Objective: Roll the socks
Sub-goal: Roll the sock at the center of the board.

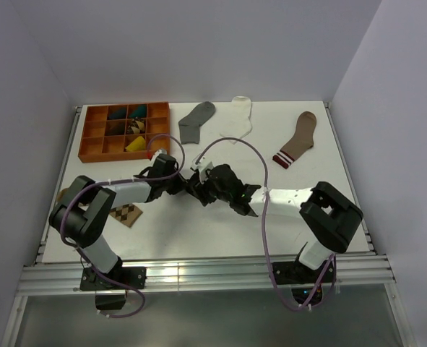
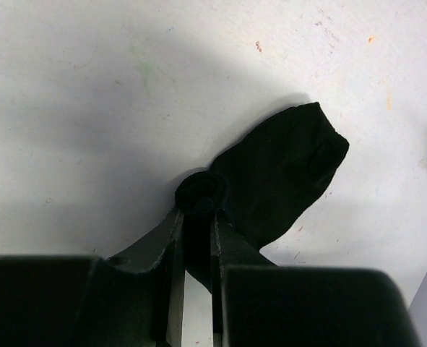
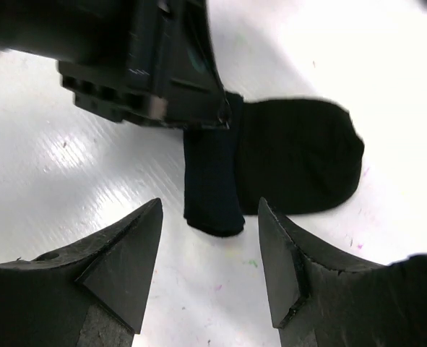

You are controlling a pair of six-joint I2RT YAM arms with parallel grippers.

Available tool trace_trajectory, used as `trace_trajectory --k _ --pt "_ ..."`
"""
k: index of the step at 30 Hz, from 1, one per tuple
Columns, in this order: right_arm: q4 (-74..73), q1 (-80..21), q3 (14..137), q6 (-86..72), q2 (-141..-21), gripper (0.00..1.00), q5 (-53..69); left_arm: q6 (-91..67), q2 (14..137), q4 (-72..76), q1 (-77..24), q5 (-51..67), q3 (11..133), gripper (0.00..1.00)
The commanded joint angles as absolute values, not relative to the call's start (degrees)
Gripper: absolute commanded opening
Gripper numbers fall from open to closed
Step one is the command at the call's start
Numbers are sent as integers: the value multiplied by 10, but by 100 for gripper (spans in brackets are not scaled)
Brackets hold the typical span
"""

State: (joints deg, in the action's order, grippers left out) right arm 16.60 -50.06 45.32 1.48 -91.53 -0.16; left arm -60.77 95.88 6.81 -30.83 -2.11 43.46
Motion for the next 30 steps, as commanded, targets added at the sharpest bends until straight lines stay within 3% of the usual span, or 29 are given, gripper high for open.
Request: trace_trajectory --k 1,24,30 --pt "225 -521 454 59 -914 63 -50 -570 988 -17 -310 -25 435 0" --pt "230 -584 494 107 -1056 61 -188 -552 1000 -24 -310 -5 450 0" --pt "213 -584 511 103 -1088 52 -201 -544 1005 -19 -310 13 451 0"
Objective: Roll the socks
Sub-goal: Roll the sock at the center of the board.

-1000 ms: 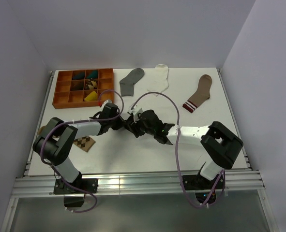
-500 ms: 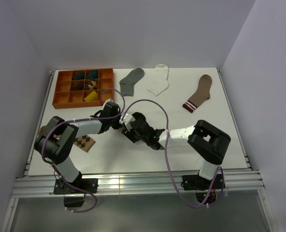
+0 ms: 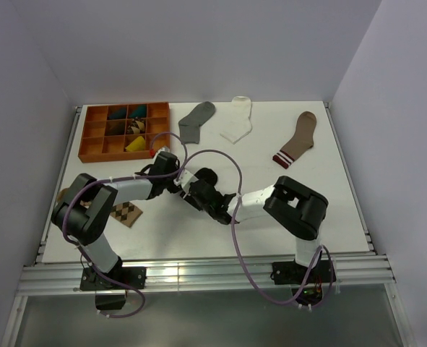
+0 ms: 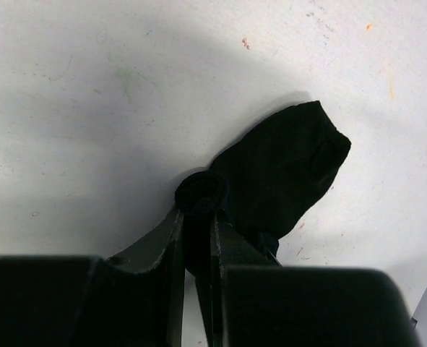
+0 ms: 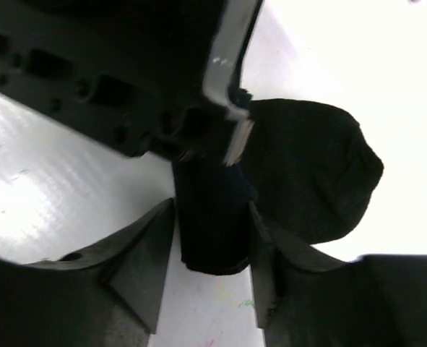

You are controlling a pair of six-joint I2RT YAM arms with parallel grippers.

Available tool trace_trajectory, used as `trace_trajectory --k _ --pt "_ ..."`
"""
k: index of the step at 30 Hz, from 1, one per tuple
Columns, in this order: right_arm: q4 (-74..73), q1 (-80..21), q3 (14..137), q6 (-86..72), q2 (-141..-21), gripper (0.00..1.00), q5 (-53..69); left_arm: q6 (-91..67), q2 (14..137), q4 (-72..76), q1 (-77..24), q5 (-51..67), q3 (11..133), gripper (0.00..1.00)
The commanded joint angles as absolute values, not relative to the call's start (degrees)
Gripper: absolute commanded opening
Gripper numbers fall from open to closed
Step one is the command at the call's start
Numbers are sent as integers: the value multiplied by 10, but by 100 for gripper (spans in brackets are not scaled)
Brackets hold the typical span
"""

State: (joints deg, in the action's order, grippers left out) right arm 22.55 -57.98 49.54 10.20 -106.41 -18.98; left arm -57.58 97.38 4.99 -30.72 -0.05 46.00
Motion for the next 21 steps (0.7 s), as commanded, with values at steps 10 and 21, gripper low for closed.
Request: trace_trajectory --k 10,21 --pt "139 -572 532 77 -1092 0 -135 -543 977 -5 -310 22 438 8" --pt "26 -479 566 -19 -1078 0 91 -584 890 36 -268 3 397 51"
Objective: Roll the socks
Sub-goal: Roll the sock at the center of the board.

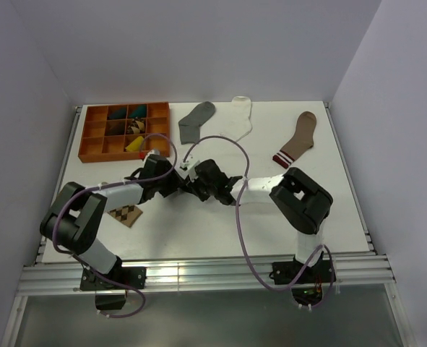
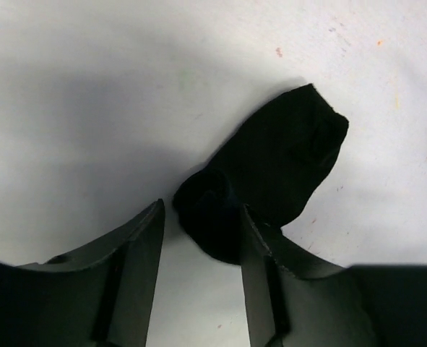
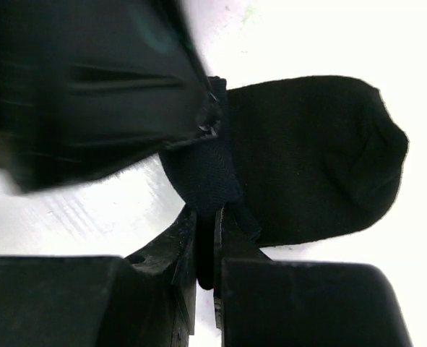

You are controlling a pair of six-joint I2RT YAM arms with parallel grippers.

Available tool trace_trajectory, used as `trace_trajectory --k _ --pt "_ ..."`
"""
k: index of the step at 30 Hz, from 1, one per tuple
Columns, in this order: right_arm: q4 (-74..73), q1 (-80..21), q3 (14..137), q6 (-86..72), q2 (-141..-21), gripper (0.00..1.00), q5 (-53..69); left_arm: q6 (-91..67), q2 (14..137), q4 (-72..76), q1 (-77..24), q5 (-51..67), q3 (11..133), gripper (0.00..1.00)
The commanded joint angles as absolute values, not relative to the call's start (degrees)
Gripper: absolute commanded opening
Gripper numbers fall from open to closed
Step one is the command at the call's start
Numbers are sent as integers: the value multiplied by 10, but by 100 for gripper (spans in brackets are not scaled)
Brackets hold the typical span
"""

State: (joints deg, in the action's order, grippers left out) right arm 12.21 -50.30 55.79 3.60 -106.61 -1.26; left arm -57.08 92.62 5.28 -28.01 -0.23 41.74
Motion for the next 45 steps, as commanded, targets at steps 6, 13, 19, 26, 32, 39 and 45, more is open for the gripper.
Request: trace_trajectory --k 6,13,19,26,32,39,45 --pt "-60 -434 627 -58 -1122 0 221 -601 816 59 -260 -27 350 69" --pt "-74 -389 654 -145 -1155 0 358 -601 783 107 -259 -18 312 69" --pt "-29 -338 628 -230 -1172 0 418 -613 800 130 -261 -10 301 68" --pt "27 -308 599 -287 -1191 0 461 -630 843 163 -280 -5 305 66" --pt "41 -304 591 -300 -1196 0 461 -645 852 194 -299 -11 309 65" --pt "55 -301 587 -315 -1201 0 466 -657 855 198 -307 -26 308 65" --pt "58 -300 584 -316 -1201 0 461 -670 891 208 -308 -19 308 63"
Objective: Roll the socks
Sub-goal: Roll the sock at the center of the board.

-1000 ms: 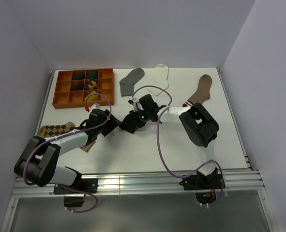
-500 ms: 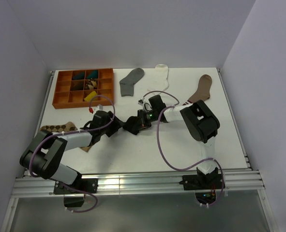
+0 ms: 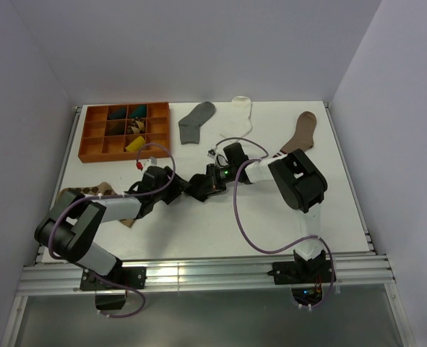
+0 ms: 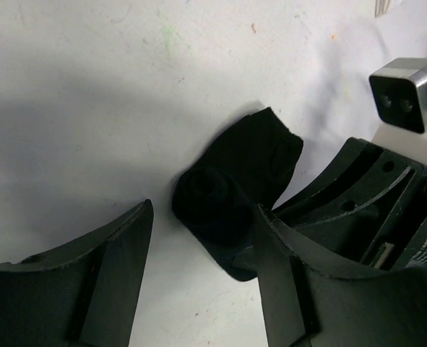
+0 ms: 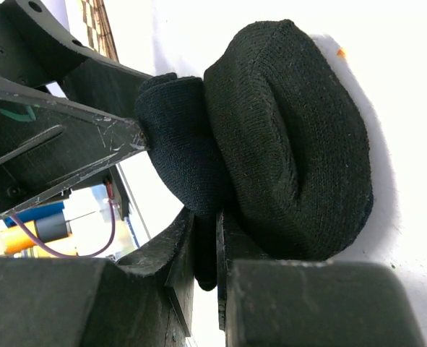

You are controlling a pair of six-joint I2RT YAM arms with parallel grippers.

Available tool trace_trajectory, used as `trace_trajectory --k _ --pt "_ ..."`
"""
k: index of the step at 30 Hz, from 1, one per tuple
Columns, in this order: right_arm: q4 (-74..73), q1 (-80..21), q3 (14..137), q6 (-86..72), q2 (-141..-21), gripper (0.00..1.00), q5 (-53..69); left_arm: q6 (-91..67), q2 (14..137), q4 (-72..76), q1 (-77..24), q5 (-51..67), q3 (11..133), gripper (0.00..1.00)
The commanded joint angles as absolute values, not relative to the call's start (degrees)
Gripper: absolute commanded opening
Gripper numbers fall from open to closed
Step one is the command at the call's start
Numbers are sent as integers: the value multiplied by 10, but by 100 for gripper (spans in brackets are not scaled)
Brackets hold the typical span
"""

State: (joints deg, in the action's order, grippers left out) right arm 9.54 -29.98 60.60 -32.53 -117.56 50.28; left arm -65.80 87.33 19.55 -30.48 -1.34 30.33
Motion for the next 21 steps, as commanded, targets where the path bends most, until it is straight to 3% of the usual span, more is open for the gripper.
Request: trace_trajectory --k 1,12,15,18,21 --pt "60 -300 583 -316 -1201 0 460 -672 898 211 -308 -16 308 62" --pt "77 -299 577 -330 -1206 0 460 -678 935 207 -318 -14 321 54" --pt "79 -299 576 -327 -1201 0 455 -680 948 199 -323 -16 323 46" --pt "79 -299 573 -316 -1190 1 443 -678 952 190 -324 -18 329 29" --pt "83 -300 563 -296 -1161 12 422 -664 952 173 -326 -21 338 13"
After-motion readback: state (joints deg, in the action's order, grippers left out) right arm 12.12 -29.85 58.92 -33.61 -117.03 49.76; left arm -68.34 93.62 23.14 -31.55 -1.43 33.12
